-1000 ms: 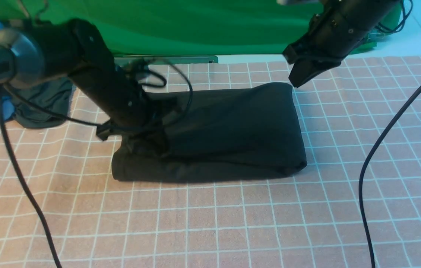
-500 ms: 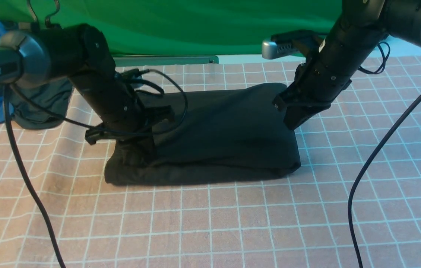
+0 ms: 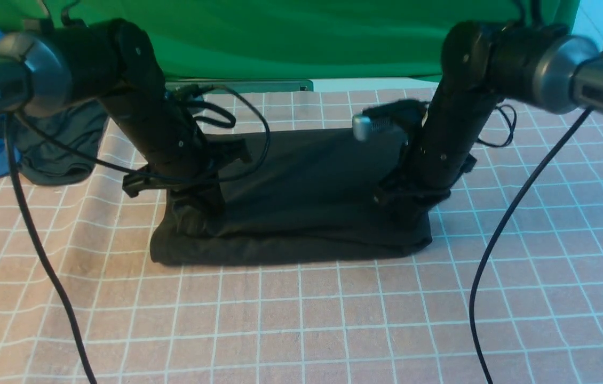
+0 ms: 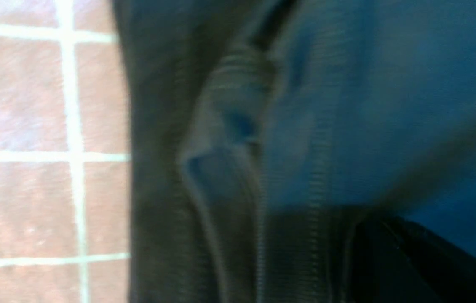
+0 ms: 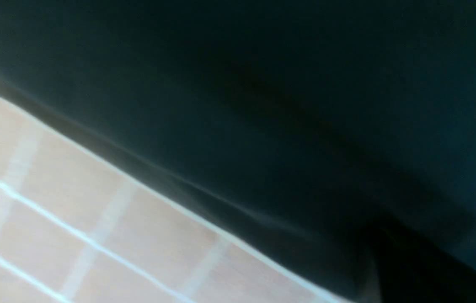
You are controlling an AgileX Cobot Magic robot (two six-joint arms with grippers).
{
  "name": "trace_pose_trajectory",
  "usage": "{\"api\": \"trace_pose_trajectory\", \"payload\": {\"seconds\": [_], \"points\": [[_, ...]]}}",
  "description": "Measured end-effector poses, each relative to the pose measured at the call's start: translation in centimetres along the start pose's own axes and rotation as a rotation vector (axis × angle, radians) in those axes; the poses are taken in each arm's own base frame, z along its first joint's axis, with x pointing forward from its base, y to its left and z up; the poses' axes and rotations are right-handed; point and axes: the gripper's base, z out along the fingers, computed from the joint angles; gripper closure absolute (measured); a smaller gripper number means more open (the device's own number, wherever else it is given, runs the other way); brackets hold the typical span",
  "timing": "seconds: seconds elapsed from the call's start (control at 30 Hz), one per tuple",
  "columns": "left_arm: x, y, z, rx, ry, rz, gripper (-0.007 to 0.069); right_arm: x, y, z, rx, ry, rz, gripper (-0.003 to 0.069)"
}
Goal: Fold a long-sleeved shirt over a pink coffee tablecloth.
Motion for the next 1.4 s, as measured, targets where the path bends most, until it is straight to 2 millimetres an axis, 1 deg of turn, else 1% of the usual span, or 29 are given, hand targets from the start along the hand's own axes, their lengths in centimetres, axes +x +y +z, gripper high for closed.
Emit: {"api": "trace_pose_trajectory", "payload": {"seconds": [0.1, 0.17, 0.23, 0.27, 0.3, 0.33, 0.37, 0.4, 0.43, 0.47, 0.53, 0.57, 0.6, 0.67, 0.7, 0.77, 0.8, 0.83, 0.87, 0.9, 0.97, 1.0, 1.03, 1.07, 1.13, 1.2, 1.27, 1.33, 1.4], "points": [[0.0, 0.3, 0.7, -0.027, 0.019, -0.012, 0.0612, 0.5, -1.0, 0.4, 0.093, 0.063, 0.011, 0.0623], [0.0, 0.3, 0.6, -0.027, 0.02, -0.014, 0.0612, 0.6, -1.3, 0.4, 0.114, 0.076, 0.008, 0.0623], [0.0, 0.2, -0.2, -0.026, 0.0, -0.012, 0.0612, 0.7, -1.4, 0.2, 0.124, 0.08, 0.005, 0.0623], [0.0, 0.2, -0.2, -0.026, -0.001, -0.012, 0.0612, 0.7, -1.4, 0.1, 0.125, 0.079, 0.004, 0.0623], [0.0, 0.1, -0.8, -0.021, -0.021, -0.01, 0.0612, 0.7, -1.3, -0.1, 0.127, 0.075, 0.002, 0.0623], [0.1, -0.1, -2.2, -0.009, -0.067, -0.007, 0.0612, 0.7, -1.2, -0.7, 0.129, 0.061, -0.003, 0.0623], [0.1, -0.2, -3.1, 0.001, -0.1, -0.012, 0.0612, 0.8, -1.1, -1.3, 0.131, 0.046, -0.005, 0.0623], [0.0, -0.2, -3.5, 0.005, -0.114, -0.014, 0.0612, 0.8, -1.1, -1.5, 0.131, 0.044, -0.006, 0.0623], [0.0, -0.2, -5.1, 0.023, -0.172, -0.036, 0.0612, 0.9, -0.8, -3.2, 0.137, 0.0, -0.014, 0.0623], [-0.1, 0.0, -5.8, 0.031, -0.2, -0.053, 0.0612, 1.0, -0.7, -4.0, 0.141, -0.02, -0.02, 0.0623], [-0.4, 0.5, -6.7, 0.044, -0.234, -0.094, 0.0612, 1.2, -0.3, -5.9, 0.148, -0.072, -0.041, 0.0623], [-0.5, 0.5, -6.8, 0.044, -0.236, -0.096, 0.0612, 1.2, -0.3, -6.1, 0.149, -0.077, -0.041, 0.0623], [-0.8, 1.1, -6.8, 0.044, -0.245, -0.124, 0.061, 1.4, 0.0, -7.4, 0.154, -0.116, -0.05, 0.0623], [-1.0, 1.5, -6.5, 0.04, -0.241, -0.134, 0.061, 1.5, 0.1, -8.2, 0.157, -0.139, -0.054, 0.0623], [-1.3, 1.7, -5.8, 0.03, -0.228, -0.126, 0.0603, 1.6, 0.2, -8.9, 0.16, -0.16, -0.056, 0.0623], [-1.6, 1.9, -4.6, 0.02, -0.215, -0.097, 0.056, 1.7, 0.3, -9.1, 0.161, -0.168, -0.057, 0.0623], [-1.7, 1.9, -4.5, 0.019, -0.212, -0.098, 0.056, 1.7, 0.3, -9.1, 0.159, -0.168, -0.056, 0.0623], [-1.8, 2.0, -4.1, 0.017, -0.21, -0.093, 0.0532, 1.6, 0.3, -9.1, 0.157, -0.169, -0.055, 0.0623], [-2.1, 2.1, -3.3, 0.009, -0.209, -0.091, 0.0484, 1.6, 0.4, -9.1, 0.147, -0.169, -0.052, 0.0623], [-2.1, 2.1, -3.2, 0.007, -0.209, -0.09, 0.0469, 1.6, 0.4, -9.1, 0.146, -0.169, -0.052, 0.0623], [-2.7, 2.5, -2.0, -0.017, -0.222, -0.078, 0.0354, 1.6, 0.6, -9.0, 0.127, -0.172, -0.048, 0.0623], [-2.8, 2.5, -1.8, -0.017, -0.228, -0.078, 0.0321, 1.6, 0.7, -9.0, 0.122, -0.173, -0.047, 0.0623], [-2.8, 2.6, -1.7, -0.017, -0.229, -0.078, 0.0314, 1.6, 0.7, -9.0, 0.12, -0.173, -0.046, 0.0623], [-3.0, 2.6, -1.5, -0.015, -0.245, -0.075, 0.0265, 1.6, 0.7, -9.0, 0.114, -0.176, -0.046, 0.0623], [-3.3, 2.5, -1.2, -0.009, -0.266, -0.059, 0.0221, 1.6, 0.8, -9.0, 0.109, -0.179, -0.044, 0.0623], [-3.4, 2.6, -0.8, -0.008, -0.267, -0.047, 0.0215, 1.5, 0.8, -9.0, 0.103, -0.182, -0.043, 0.0623], [-3.5, 2.6, -0.4, -0.01, -0.26, -0.038, 0.023, 1.5, 0.9, -9.0, 0.096, -0.184, -0.042, 0.0623], [-3.5, 2.7, 0.0, -0.013, -0.249, -0.036, 0.0286, 1.5, 0.9, -9.0, 0.093, -0.188, -0.042, 0.0623], [-3.5, 2.7, 0.4, -0.012, -0.24, -0.025, 0.0367, 1.5, 0.9, -9.0, 0.091, -0.19, -0.041, 0.0623]]}}
